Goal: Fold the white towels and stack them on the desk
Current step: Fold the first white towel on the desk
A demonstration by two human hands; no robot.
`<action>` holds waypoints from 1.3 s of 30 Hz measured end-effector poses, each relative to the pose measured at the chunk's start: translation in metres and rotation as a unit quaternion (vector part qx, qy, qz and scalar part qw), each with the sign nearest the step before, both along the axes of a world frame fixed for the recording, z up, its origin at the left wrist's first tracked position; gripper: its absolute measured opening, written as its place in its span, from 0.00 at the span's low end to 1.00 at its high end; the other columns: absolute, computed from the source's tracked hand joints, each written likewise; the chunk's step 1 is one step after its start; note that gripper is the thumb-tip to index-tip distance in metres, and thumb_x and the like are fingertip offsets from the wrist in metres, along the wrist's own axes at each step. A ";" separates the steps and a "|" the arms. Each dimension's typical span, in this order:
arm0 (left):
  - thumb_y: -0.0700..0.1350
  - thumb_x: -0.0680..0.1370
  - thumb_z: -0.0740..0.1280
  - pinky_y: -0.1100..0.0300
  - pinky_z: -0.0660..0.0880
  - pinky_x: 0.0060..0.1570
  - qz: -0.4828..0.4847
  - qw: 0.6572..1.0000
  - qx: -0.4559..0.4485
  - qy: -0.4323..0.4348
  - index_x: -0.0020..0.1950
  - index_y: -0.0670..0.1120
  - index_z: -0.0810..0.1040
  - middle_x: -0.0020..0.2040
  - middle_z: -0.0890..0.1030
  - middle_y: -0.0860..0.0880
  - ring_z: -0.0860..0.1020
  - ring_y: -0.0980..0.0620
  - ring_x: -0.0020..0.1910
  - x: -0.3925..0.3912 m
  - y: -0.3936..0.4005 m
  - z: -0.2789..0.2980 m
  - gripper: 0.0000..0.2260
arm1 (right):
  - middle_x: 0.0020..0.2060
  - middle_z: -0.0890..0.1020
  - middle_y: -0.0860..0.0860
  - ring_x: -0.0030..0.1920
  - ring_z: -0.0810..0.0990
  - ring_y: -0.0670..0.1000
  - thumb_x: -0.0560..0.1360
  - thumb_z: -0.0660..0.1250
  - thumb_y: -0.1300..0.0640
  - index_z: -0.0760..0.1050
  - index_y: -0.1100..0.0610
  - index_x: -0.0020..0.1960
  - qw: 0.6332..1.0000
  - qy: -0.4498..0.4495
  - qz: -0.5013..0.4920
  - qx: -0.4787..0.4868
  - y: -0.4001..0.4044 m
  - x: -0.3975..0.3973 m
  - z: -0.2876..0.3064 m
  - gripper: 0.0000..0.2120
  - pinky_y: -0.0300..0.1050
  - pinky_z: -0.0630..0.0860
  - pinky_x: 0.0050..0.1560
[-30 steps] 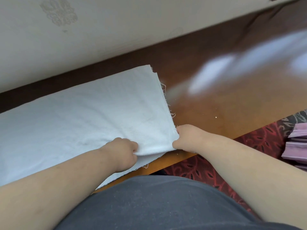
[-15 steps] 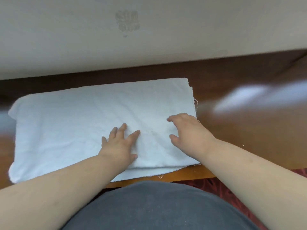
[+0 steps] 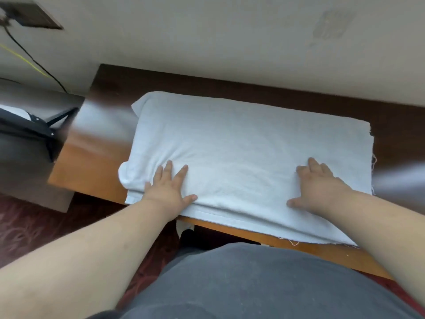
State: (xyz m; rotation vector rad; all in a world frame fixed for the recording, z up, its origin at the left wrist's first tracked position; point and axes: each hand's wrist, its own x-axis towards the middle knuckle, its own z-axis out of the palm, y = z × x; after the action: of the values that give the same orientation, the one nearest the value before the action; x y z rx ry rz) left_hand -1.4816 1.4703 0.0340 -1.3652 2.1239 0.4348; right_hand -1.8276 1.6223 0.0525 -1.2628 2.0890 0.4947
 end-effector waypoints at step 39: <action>0.53 0.75 0.68 0.58 0.69 0.34 0.037 0.947 0.112 0.298 0.43 0.55 0.76 0.39 0.78 0.55 0.77 0.51 0.40 0.148 -0.142 0.024 0.04 | 0.54 0.79 0.47 0.47 0.79 0.52 0.78 0.56 0.57 0.68 0.46 0.68 0.964 -0.178 -0.072 -0.185 -0.203 0.319 0.006 0.20 0.45 0.72 0.44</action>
State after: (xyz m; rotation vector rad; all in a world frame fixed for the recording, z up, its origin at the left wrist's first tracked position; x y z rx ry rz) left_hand -1.3340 1.3288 0.0583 -1.2918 2.3872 1.2095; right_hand -1.5084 1.4190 0.0587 -1.2757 1.9924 -0.1904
